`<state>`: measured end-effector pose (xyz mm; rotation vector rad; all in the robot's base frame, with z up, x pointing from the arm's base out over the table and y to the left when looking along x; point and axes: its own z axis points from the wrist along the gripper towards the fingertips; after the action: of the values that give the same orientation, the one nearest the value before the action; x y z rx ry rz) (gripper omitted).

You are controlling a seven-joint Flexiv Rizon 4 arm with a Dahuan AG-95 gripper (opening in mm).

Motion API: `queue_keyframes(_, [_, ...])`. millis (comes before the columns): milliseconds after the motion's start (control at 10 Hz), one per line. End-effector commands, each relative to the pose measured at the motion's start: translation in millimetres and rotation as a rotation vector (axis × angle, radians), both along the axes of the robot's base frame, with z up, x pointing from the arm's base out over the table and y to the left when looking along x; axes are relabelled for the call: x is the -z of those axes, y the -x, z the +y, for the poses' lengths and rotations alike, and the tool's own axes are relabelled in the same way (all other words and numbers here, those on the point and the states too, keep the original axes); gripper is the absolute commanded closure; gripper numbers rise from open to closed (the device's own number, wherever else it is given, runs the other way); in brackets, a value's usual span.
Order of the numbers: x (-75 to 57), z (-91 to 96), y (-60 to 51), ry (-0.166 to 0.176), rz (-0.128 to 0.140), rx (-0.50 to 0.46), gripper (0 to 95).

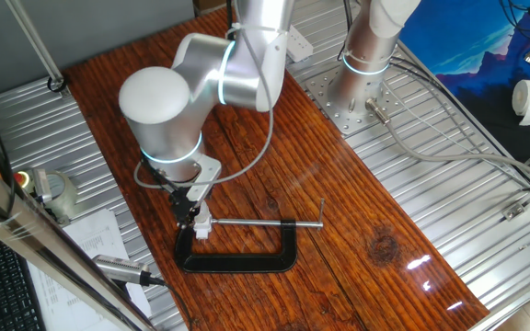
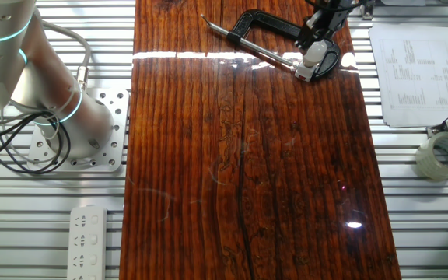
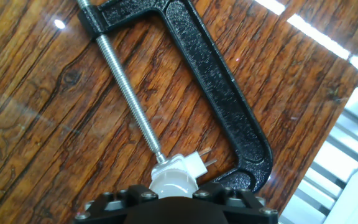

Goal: Install the light bulb by rotating it

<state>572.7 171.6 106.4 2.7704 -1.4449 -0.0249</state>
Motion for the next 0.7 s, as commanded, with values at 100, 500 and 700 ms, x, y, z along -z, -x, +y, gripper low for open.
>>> queue_keyframes(100, [0.4,1.1,-1.5,-0.003,0.006,0.003,38.0])
queue_keyframes(500, [0.3,0.1,-1.9,-0.004,0.004,0.014,57.0])
queue_keyframes(700, [0.5,0.0,-1.8,-0.004,0.003,0.01,57.0])
